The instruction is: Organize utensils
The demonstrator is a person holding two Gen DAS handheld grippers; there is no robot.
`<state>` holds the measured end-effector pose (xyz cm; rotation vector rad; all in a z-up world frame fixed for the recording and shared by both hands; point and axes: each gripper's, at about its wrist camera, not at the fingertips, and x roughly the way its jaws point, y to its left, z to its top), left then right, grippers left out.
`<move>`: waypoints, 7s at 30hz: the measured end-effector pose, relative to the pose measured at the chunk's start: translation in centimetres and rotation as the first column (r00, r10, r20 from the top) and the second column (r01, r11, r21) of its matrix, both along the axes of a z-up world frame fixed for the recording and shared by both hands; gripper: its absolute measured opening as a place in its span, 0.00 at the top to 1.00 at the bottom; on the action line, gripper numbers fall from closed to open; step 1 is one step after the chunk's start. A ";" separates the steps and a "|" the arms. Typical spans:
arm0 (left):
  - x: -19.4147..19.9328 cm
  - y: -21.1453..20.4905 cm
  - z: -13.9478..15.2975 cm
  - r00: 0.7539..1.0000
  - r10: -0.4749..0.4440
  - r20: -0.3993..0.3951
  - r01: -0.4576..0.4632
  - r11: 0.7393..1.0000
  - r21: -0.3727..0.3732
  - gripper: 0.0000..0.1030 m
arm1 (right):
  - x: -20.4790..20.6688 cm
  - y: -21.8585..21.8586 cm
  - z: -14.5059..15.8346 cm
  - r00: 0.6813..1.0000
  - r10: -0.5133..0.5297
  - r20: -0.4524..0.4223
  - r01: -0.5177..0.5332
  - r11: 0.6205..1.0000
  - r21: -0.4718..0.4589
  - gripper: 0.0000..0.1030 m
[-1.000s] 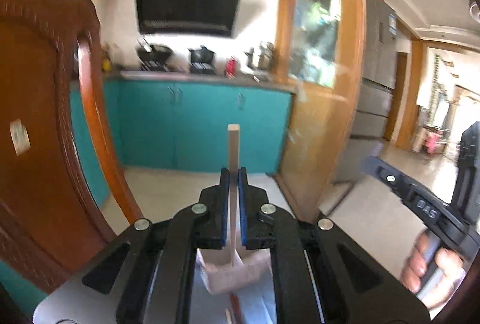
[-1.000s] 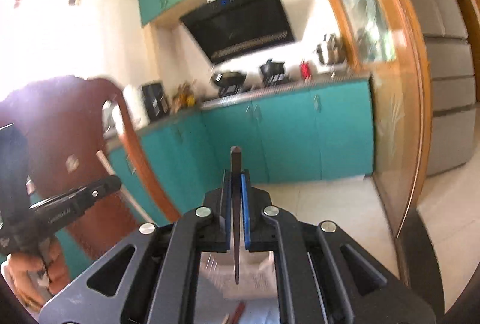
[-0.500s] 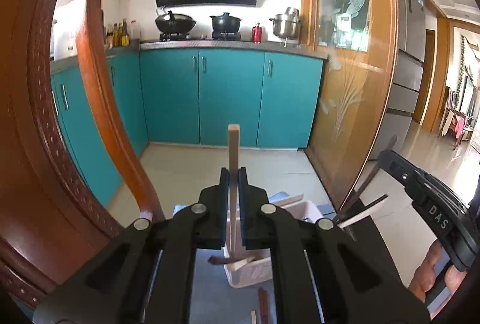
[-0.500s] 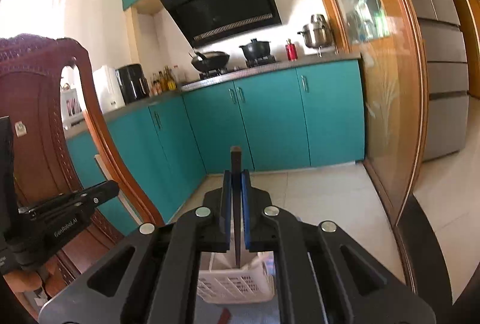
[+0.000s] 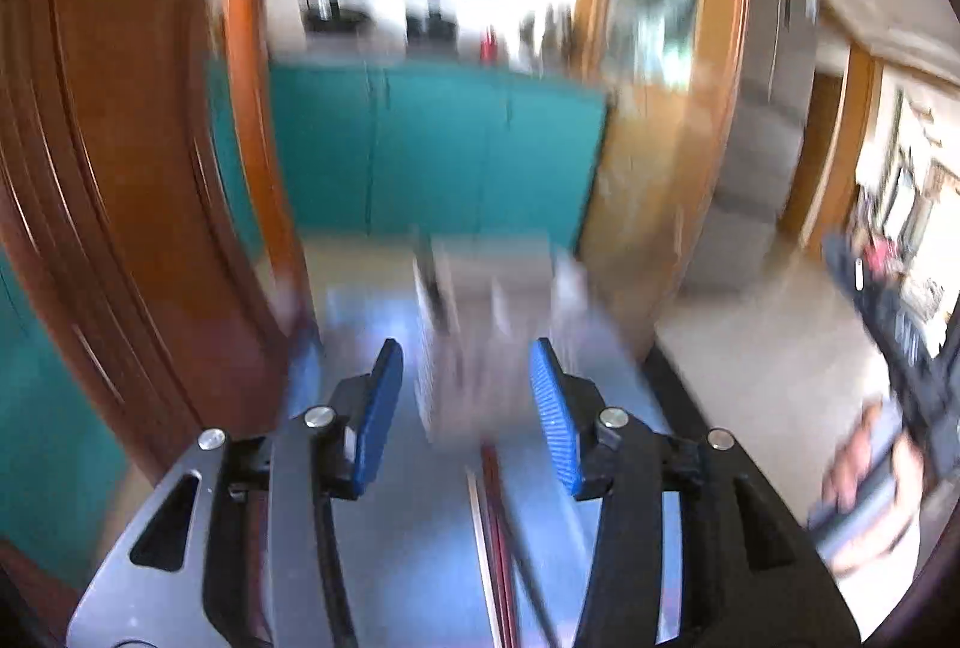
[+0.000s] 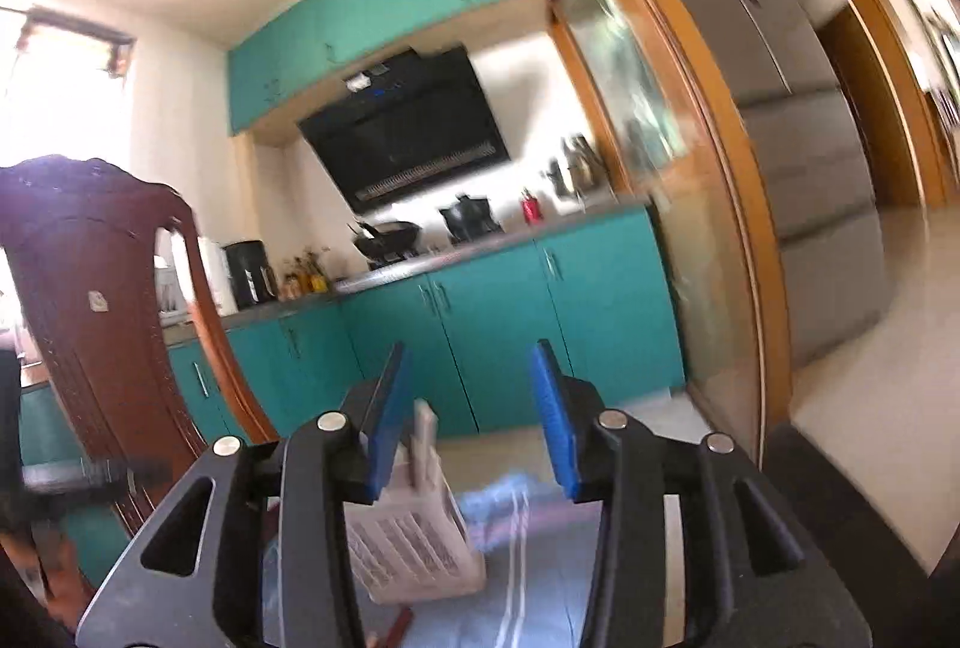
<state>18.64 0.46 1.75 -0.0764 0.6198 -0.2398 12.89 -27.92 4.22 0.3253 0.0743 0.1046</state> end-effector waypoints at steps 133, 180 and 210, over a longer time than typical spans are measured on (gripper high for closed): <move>8.0 -4.8 -16.3 0.907 0.063 -0.417 0.029 0.977 0.212 0.52 | 10.8 11.8 -17.1 0.571 -0.013 -0.821 -0.386 0.879 -0.282 0.70; 7.0 -5.3 -16.3 0.915 0.048 -0.401 0.020 0.986 0.163 0.93 | 8.3 12.4 -12.7 0.682 0.123 -0.720 -0.438 0.858 -0.269 0.94; 0.8 -2.1 13.2 0.973 0.004 0.231 0.003 1.000 -0.029 0.93 | 5.3 6.3 11.0 0.929 0.299 -0.219 -0.330 0.936 -0.123 0.94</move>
